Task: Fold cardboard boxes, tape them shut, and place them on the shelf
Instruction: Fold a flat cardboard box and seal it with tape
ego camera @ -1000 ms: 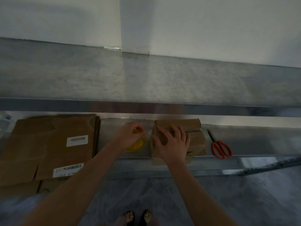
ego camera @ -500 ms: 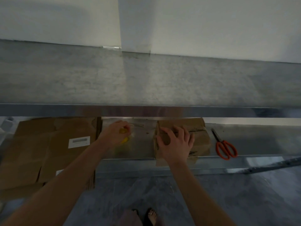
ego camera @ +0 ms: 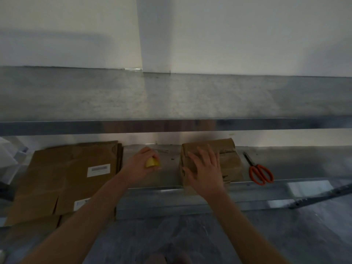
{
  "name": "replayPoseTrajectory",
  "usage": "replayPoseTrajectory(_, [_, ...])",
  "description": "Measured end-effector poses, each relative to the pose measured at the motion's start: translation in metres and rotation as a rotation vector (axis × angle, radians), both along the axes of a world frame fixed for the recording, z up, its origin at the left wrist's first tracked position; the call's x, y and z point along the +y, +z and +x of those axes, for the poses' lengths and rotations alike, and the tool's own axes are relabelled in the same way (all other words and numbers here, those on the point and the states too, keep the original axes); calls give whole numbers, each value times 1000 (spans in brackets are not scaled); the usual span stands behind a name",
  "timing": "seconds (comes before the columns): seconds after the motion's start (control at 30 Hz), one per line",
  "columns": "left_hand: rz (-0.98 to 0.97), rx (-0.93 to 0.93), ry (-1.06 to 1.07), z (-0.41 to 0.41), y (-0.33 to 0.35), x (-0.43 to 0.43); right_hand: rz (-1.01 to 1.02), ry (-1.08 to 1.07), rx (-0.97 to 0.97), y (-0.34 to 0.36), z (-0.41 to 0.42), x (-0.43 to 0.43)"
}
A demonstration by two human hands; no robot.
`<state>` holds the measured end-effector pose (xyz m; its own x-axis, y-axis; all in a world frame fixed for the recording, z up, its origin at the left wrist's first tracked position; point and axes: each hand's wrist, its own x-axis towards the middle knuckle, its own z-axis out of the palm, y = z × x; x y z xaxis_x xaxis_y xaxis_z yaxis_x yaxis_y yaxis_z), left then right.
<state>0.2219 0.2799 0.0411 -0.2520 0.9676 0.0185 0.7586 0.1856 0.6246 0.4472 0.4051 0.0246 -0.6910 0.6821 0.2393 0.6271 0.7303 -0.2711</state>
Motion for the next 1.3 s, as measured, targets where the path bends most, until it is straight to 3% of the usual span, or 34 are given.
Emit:
replayPoseTrajectory(0.07, [35, 36, -14, 3, 8, -5, 7, 85, 86, 9, -6, -12])
replayPoseTrajectory(0.2, [109, 151, -99, 9, 12, -13, -235, 164, 102, 25, -29, -39])
replayPoseTrajectory(0.47, [96, 224, -141, 12, -5, -31, -391, 157, 149, -1, -47, -55])
replayPoseTrajectory(0.6, [-5, 114, -148, 15, -17, -37, -411, 108, 204, -6, -44, -56])
replayPoseTrajectory(0.77, [-47, -115, 2, 13, -26, -46, -435, 119, 104, -6, -41, -64])
replayPoseTrajectory(1.07, [-124, 90, 112, 12, -59, -31, -535, -39, 116, -38, -41, -89])
replayPoseTrajectory(1.3, [-126, 201, -56, -10, -96, -48, -671, -190, 7, -63, -48, -83])
